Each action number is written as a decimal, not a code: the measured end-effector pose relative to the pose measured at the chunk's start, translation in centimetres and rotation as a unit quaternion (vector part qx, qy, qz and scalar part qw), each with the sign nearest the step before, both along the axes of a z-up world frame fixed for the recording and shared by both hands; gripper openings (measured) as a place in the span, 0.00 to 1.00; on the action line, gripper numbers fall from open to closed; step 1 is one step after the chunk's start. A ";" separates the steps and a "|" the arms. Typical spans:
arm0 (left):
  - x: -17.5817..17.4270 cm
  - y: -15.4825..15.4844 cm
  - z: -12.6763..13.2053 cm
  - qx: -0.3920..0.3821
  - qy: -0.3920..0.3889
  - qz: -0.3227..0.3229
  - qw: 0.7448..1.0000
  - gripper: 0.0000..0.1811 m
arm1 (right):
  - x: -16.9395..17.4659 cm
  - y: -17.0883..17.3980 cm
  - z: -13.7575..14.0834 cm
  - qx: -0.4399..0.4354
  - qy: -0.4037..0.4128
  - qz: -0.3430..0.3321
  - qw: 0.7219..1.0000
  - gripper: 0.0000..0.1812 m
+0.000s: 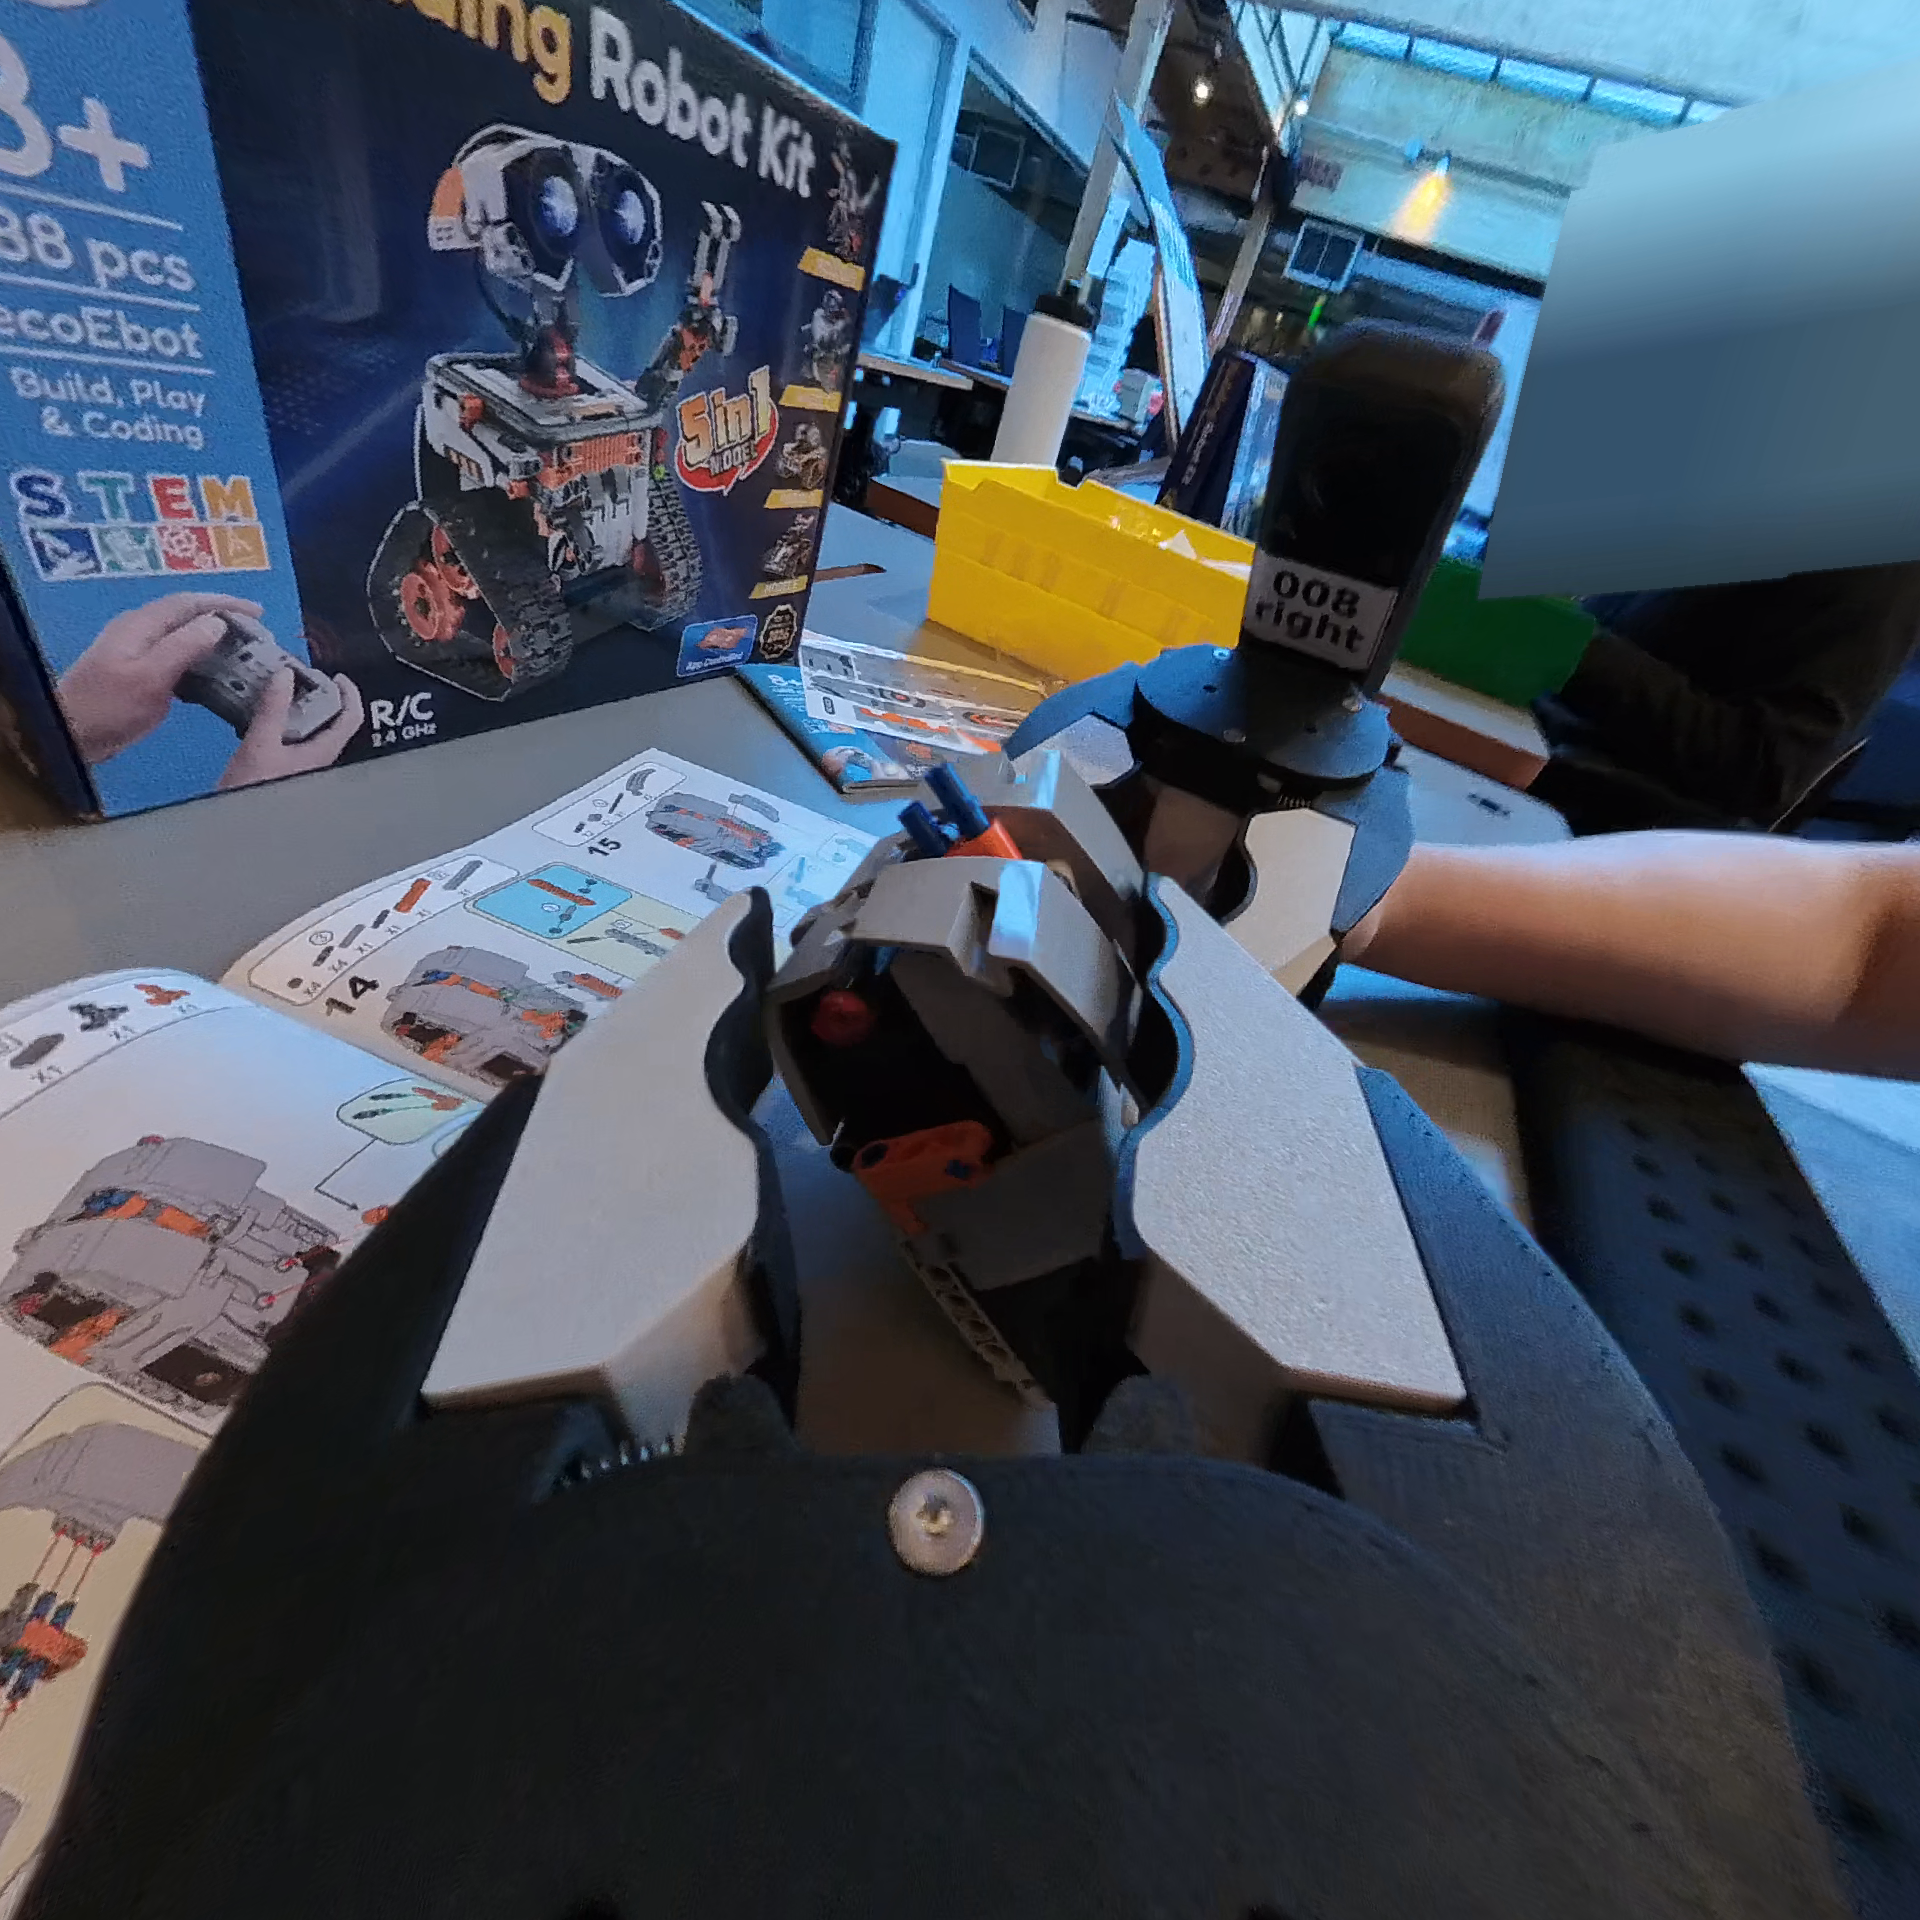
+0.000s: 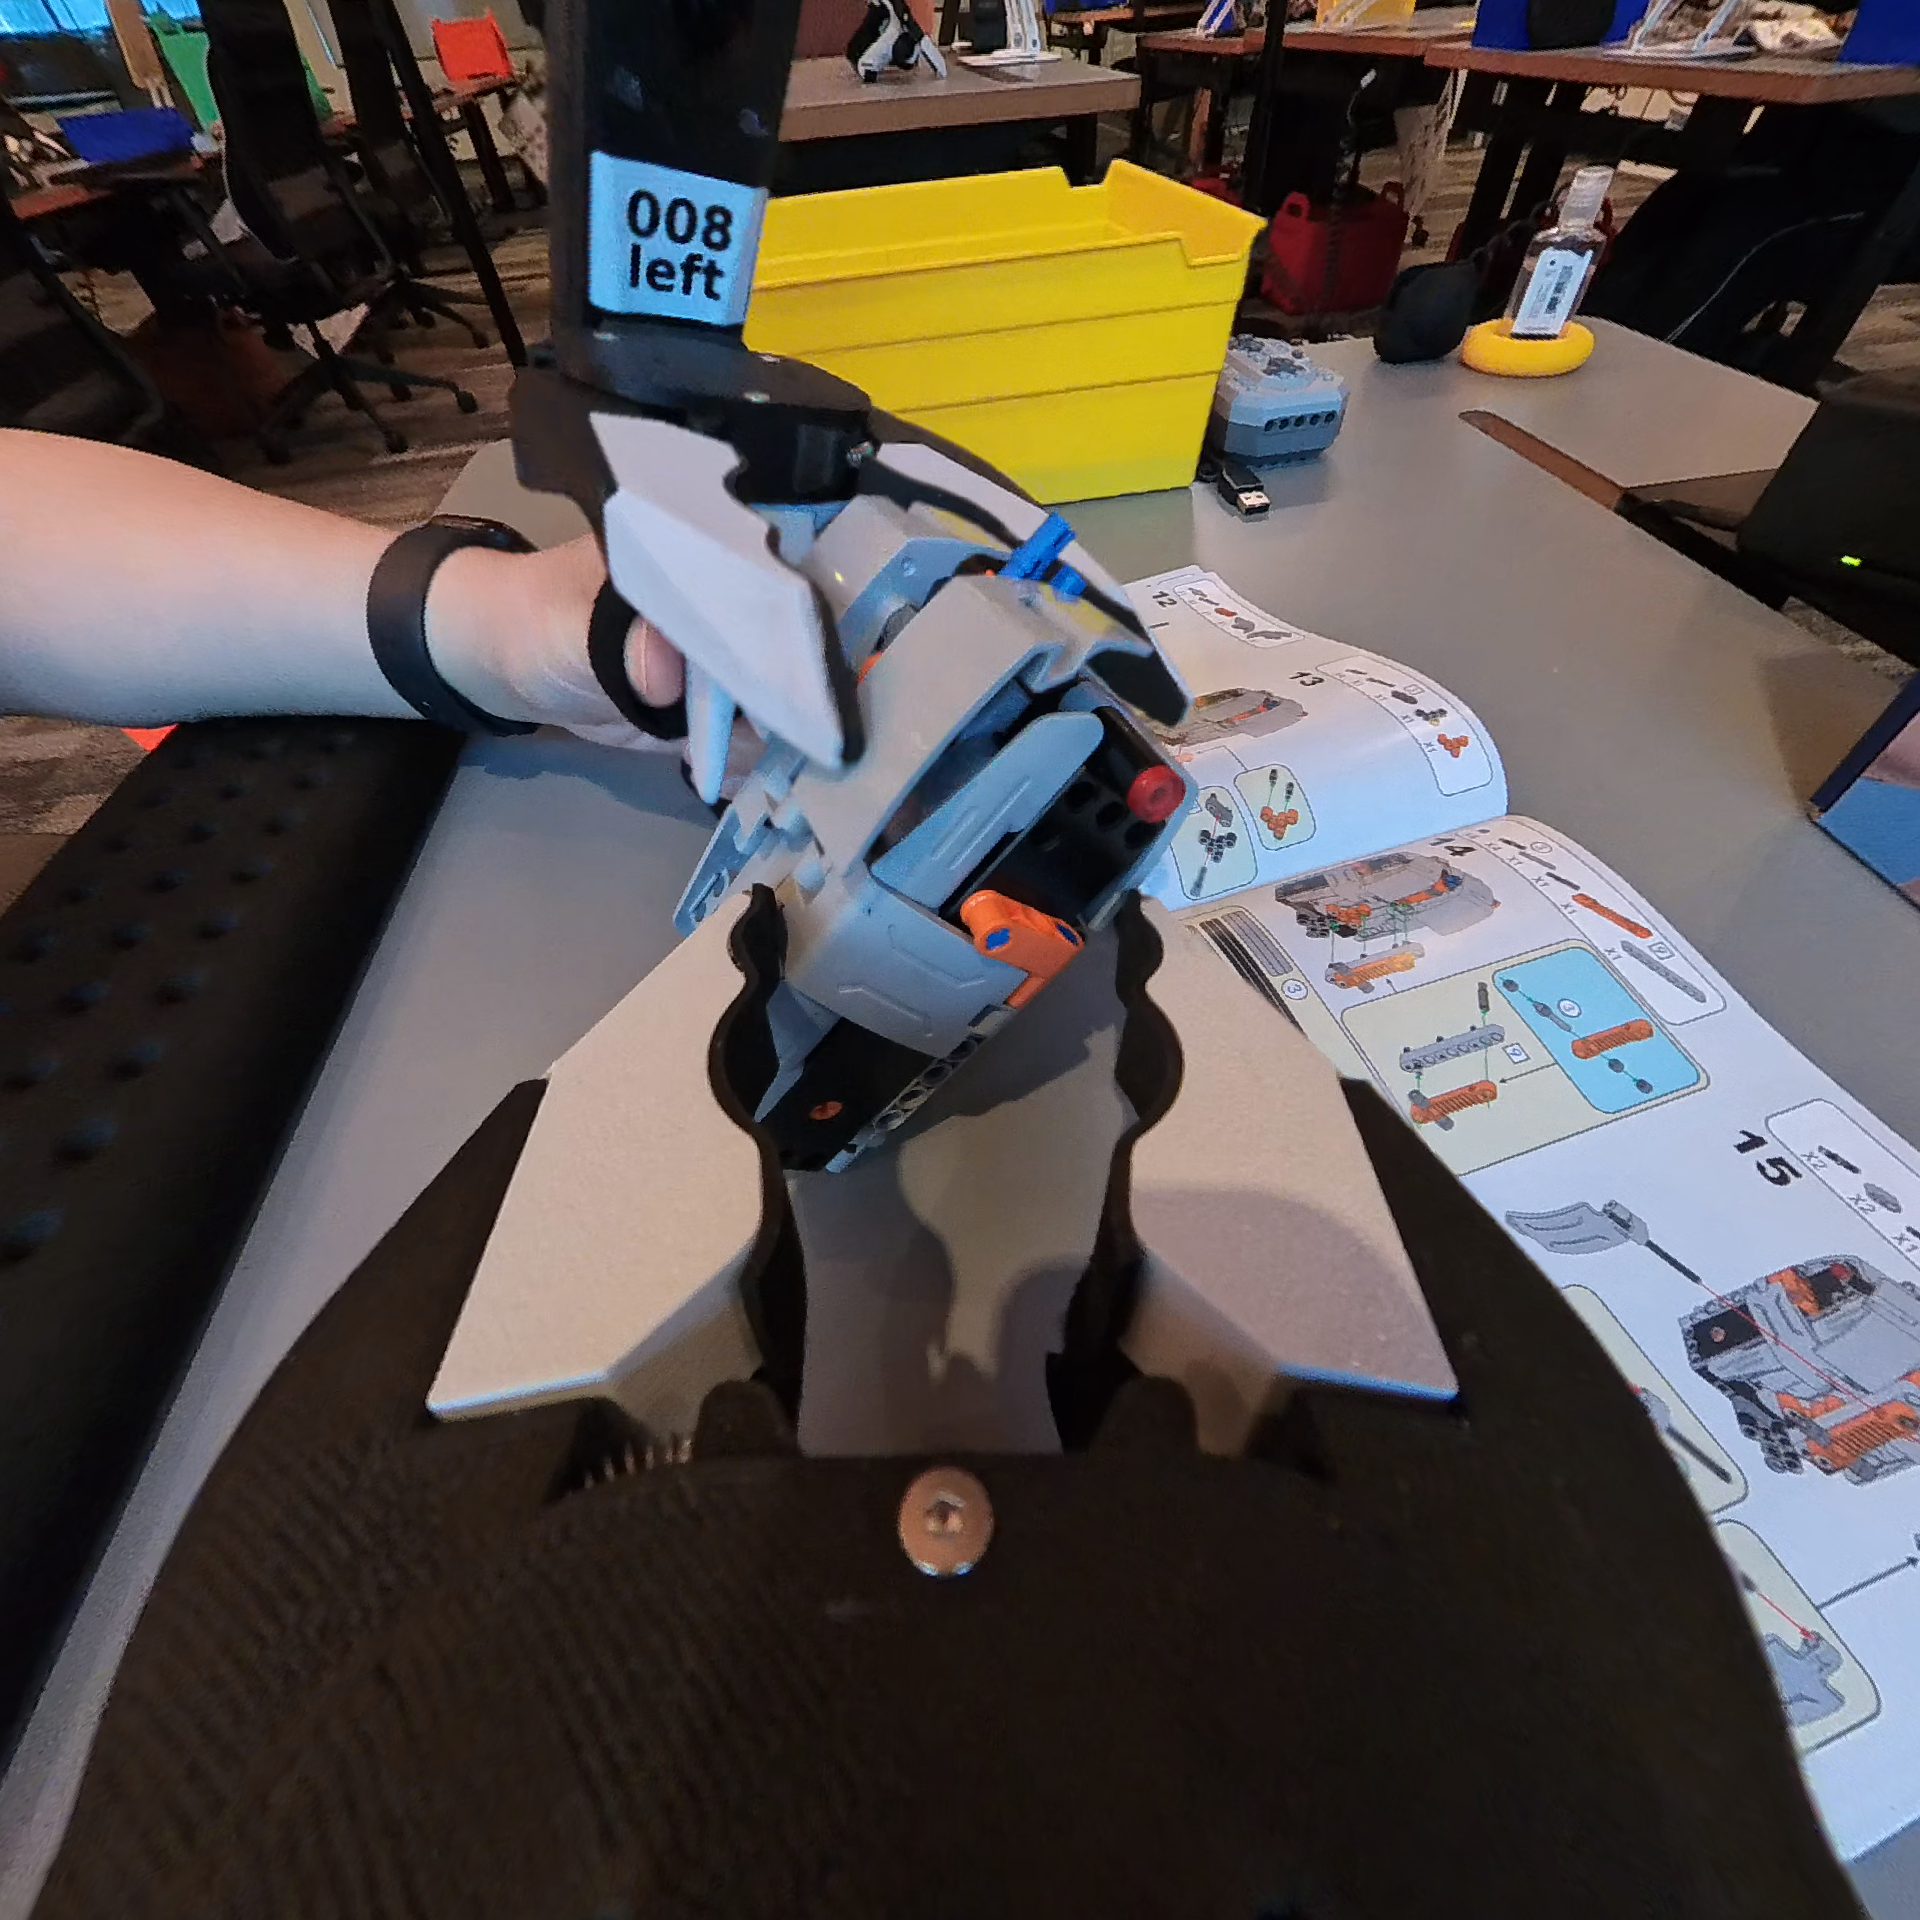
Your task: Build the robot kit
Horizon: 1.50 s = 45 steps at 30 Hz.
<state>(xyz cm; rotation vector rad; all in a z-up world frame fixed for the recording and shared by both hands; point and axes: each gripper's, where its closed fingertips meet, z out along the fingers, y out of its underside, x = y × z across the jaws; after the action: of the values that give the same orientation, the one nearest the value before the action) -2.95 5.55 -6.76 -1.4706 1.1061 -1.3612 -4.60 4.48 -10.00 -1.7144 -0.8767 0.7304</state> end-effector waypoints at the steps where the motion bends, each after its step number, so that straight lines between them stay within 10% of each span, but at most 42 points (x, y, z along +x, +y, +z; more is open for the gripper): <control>1: 0.1 -0.2 0.0 0.015 0.002 0.003 1.000 0.39 | -0.1 -0.1 0.1 0.006 -0.002 0.003 1.000 0.36; 45: -0.3 -2.3 -0.5 -0.062 0.012 -0.101 0.993 0.36 | -0.6 -1.0 0.5 0.097 -0.046 0.024 0.994 0.30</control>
<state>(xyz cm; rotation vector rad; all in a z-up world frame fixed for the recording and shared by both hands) -3.22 3.29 -7.23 -1.4971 1.2322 -1.5808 -5.18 3.52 -9.48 -1.5673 -1.0228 0.5815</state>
